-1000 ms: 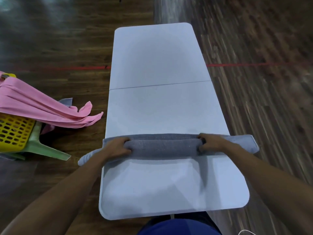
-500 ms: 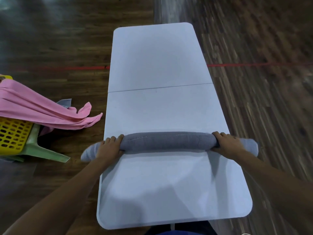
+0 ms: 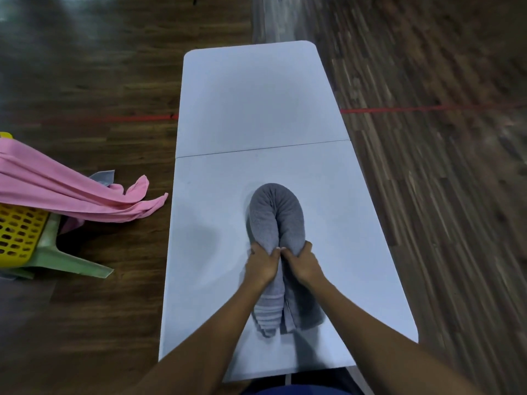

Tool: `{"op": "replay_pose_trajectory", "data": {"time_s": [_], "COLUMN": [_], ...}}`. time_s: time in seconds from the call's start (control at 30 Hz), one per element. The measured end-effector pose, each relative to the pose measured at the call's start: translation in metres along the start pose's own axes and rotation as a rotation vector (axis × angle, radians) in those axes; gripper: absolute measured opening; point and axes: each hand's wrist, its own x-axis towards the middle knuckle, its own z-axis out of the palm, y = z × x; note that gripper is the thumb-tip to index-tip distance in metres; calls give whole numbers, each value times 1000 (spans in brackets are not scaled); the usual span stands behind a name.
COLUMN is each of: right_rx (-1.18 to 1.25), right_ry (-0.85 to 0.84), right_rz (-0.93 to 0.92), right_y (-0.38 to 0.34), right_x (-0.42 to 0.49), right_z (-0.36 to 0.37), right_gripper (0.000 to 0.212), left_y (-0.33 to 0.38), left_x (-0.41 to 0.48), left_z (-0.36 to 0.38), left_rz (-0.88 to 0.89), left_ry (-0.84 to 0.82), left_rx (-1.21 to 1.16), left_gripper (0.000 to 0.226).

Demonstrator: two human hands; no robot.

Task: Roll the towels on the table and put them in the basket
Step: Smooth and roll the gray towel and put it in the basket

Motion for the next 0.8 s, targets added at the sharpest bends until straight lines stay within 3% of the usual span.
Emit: {"op": "replay_pose_trajectory", "data": {"time_s": [0.13,0.2,0.3,0.37,0.53,0.63,0.8], "right_rx": [-284,-296,-338,-464,-623,-653,-597], "right_ry": [149,233,202,196,231,214,141], "right_rz": [55,29,22,41,-11,-73,-234], "right_y": [-4,-16,-30,-29,-18,-13,0], "right_x": [-2,-7,-11,-9,-2,2,11], "right_z": [2,2,17,27,20,9,-13], "right_gripper": [87,106,130,139,136,131,120], "left_y": [-6,-15,-36,-51,-96,-117,-124], "left_x": [-16,-29,-40,-38,-33,-37,-47], "left_z": [-2,-2,-2,-13,-58,-67,-60], "left_rz": [22,98,221,277,347,245,152], "left_ry": [86,127,26,72,422,406,305], "left_rx": [-147,-172,-181,-68,499,630,623], "left_gripper": [67,57,31,24,30,44,56]}}
